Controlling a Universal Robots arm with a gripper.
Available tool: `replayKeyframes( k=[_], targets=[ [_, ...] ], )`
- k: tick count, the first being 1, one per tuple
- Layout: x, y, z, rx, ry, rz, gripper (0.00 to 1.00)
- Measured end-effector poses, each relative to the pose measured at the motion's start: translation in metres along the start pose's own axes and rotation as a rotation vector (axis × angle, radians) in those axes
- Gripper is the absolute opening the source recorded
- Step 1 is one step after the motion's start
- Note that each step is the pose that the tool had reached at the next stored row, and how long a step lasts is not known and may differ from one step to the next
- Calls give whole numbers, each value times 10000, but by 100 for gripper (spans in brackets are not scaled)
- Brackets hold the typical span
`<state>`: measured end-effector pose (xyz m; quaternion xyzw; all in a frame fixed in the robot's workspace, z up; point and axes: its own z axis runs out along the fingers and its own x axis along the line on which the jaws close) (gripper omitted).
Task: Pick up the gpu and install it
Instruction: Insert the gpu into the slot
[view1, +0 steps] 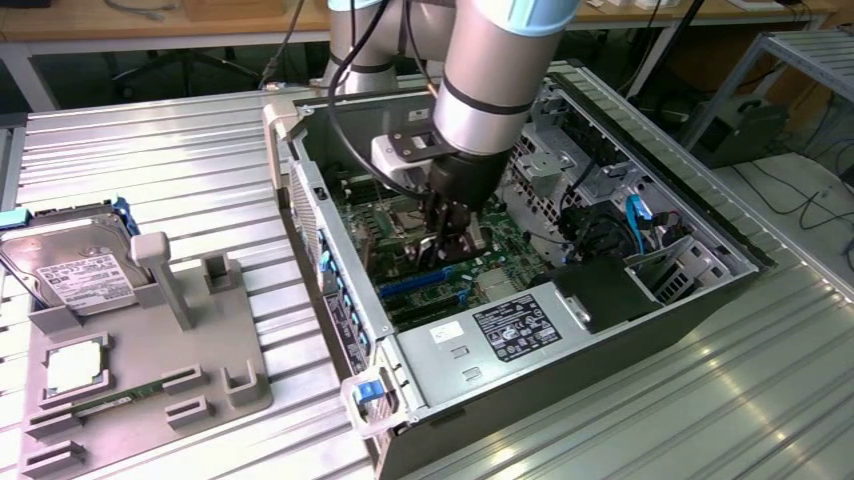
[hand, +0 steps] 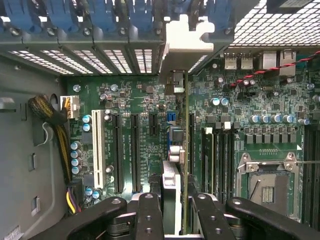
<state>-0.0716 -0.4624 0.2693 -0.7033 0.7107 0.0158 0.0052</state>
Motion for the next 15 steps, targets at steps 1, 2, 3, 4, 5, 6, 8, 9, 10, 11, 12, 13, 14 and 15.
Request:
replayKeyframes(
  k=[1, 2, 3, 4, 5, 6, 8, 9, 10, 11, 12, 13, 14, 15],
  targets=[
    [0, 4, 4, 0, -1, -2, 28],
    [0, 10, 7, 0, 0, -2, 28],
    [0, 17, 10, 0, -1, -2, 28],
    [0, 20, 15, 1, -2, -3, 28],
    [4, 20, 20, 0, -1, -3, 28],
    [15, 20, 25, -1, -1, -3, 28],
    [34, 20, 39, 0, -3, -2, 28],
    [37, 21, 45, 1, -4, -1, 28],
    [38, 25, 52, 2, -4, -1, 28],
    [39, 30, 58, 1, -1, -2, 28],
    [39, 39, 65, 0, -1, -2, 28],
    [40, 46, 70, 0, 0, -2, 28],
    [40, 54, 76, 0, -1, -2, 28],
    [40, 60, 81, 0, -1, -2, 28]
  ],
)
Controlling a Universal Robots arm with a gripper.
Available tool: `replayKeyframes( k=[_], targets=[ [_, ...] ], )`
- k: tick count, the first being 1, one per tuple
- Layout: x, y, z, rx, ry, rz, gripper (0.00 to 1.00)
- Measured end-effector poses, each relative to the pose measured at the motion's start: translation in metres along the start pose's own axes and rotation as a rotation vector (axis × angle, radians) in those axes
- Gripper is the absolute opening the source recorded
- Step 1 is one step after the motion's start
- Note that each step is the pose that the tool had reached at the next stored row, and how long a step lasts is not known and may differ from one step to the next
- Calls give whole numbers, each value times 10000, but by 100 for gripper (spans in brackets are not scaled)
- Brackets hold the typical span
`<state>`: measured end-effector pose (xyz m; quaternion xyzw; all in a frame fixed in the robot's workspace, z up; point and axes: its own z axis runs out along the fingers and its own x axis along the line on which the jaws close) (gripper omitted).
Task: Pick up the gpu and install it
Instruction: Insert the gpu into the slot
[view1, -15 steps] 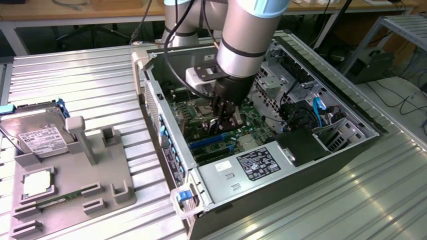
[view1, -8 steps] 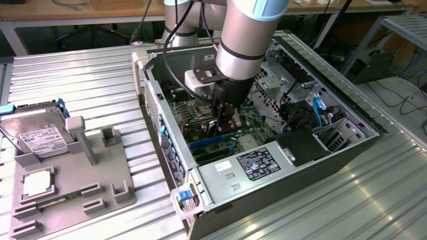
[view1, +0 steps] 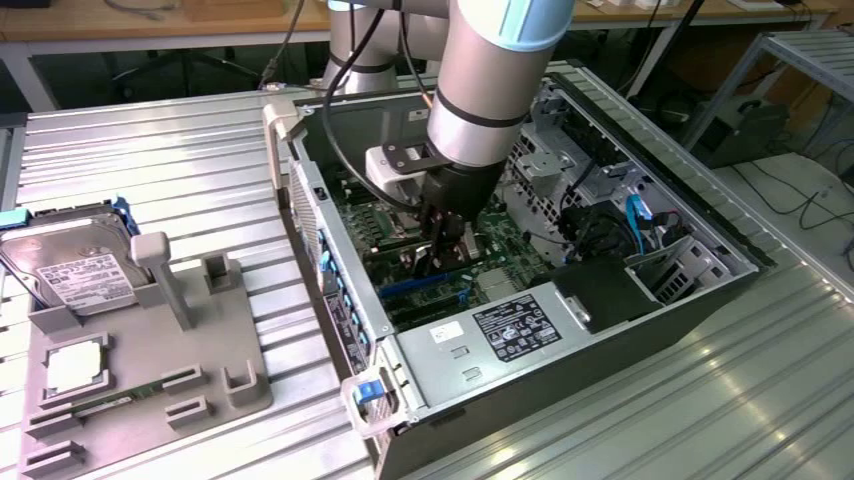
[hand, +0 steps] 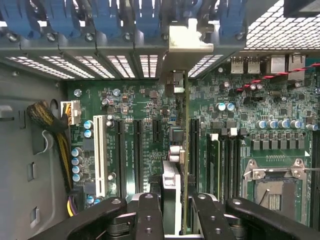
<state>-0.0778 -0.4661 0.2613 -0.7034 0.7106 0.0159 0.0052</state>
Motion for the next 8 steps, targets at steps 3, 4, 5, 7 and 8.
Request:
replayKeyframes(
  k=[3, 4, 5, 7, 8],
  targets=[
    [1, 17, 13, 0, 0, 0, 28],
    [1, 23, 18, 0, 0, 0, 28],
    [1, 28, 24, 0, 0, 0, 28],
    [1, 34, 34, 0, -1, 0, 28],
    [1, 36, 40, 0, 0, 0, 28]
  ],
)
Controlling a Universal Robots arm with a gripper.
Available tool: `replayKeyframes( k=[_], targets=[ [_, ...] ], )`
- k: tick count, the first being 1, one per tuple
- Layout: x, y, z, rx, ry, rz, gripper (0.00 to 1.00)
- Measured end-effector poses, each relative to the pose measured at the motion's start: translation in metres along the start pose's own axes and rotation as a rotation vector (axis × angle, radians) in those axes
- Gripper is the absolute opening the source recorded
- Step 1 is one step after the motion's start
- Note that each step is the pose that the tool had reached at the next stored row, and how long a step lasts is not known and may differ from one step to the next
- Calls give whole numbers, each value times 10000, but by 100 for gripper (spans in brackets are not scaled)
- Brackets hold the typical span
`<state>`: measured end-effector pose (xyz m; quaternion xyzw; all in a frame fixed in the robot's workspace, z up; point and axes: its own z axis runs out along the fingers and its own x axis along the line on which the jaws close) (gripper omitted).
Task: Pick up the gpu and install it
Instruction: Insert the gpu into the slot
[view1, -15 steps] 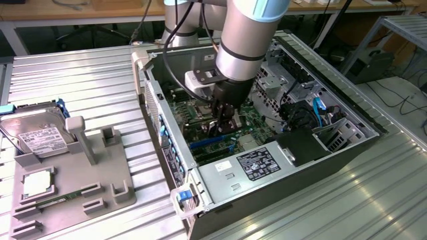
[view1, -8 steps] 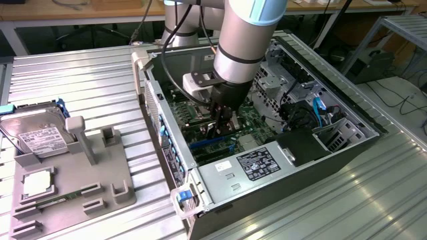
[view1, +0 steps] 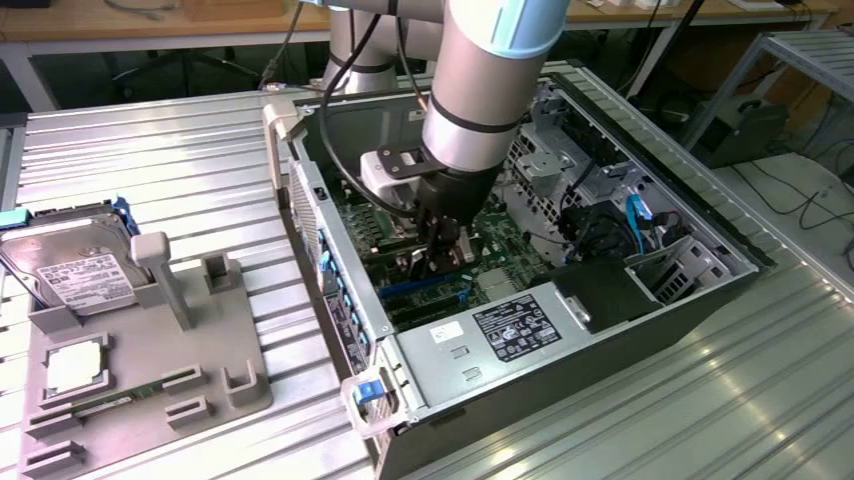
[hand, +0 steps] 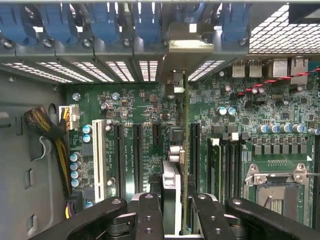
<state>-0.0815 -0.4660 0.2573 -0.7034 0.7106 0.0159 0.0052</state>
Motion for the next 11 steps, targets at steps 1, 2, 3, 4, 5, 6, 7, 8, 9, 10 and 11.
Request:
replayKeyframes(
  k=[1, 2, 3, 4, 5, 6, 7, 8, 9, 10, 11],
  targets=[
    [0, 2, 5, 0, -1, 0, 28],
    [0, 4, 11, -1, 0, 1, 28],
    [0, 6, 17, -1, 0, 1, 28],
    [1, 8, 23, -1, -1, 1, 28],
    [1, 11, 30, -1, -1, 1, 28],
    [1, 12, 35, -1, -1, 0, 28],
    [1, 13, 35, -2, -1, 0, 28],
    [1, 13, 36, -2, -2, 1, 28],
    [1, 13, 36, -1, -3, 0, 28],
    [1, 13, 36, -2, -2, 1, 28],
    [1, 13, 36, -1, -2, 1, 28]
  ],
)
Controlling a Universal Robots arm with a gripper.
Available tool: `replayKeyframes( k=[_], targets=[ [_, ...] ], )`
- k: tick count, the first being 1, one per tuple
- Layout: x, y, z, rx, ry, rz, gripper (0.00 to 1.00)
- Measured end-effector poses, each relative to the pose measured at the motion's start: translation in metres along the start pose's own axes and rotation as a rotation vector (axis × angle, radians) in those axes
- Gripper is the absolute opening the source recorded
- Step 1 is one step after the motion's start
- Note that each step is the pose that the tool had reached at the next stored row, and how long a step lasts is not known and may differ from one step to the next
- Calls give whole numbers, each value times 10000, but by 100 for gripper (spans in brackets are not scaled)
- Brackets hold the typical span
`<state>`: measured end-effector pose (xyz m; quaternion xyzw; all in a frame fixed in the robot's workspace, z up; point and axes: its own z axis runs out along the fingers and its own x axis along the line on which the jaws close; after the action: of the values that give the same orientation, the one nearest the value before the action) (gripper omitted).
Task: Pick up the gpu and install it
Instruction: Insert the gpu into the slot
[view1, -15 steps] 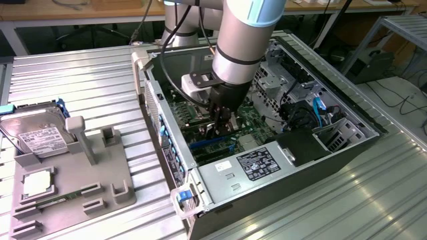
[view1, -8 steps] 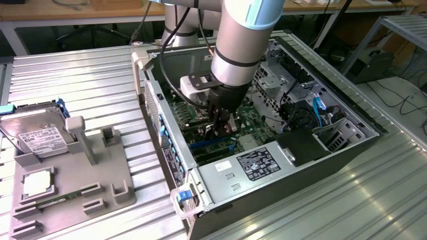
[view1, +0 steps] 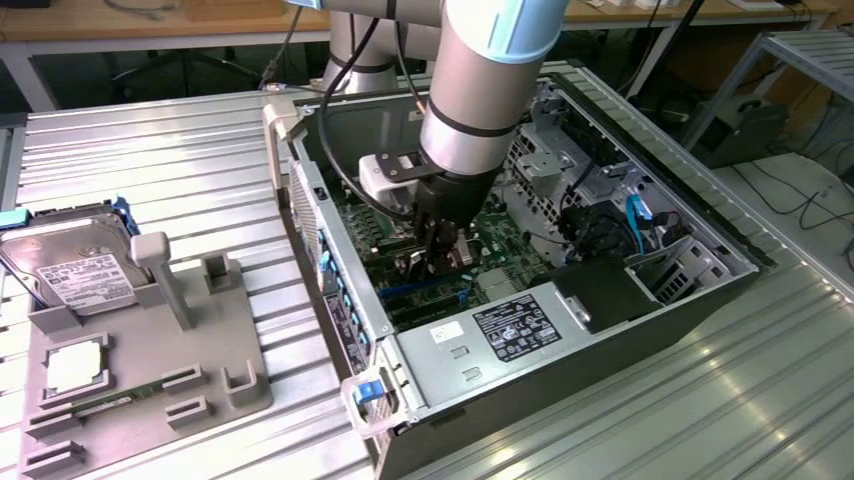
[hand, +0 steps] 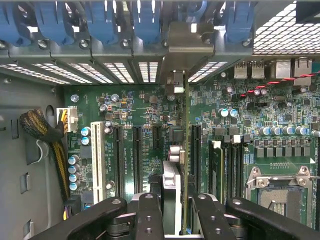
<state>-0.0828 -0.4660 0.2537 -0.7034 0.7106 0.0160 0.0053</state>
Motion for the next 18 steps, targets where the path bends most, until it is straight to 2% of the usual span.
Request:
replayKeyframes(
  k=[18],
  targets=[
    [-37, 9, 6, -5, 2, -168, 28]
  ],
)
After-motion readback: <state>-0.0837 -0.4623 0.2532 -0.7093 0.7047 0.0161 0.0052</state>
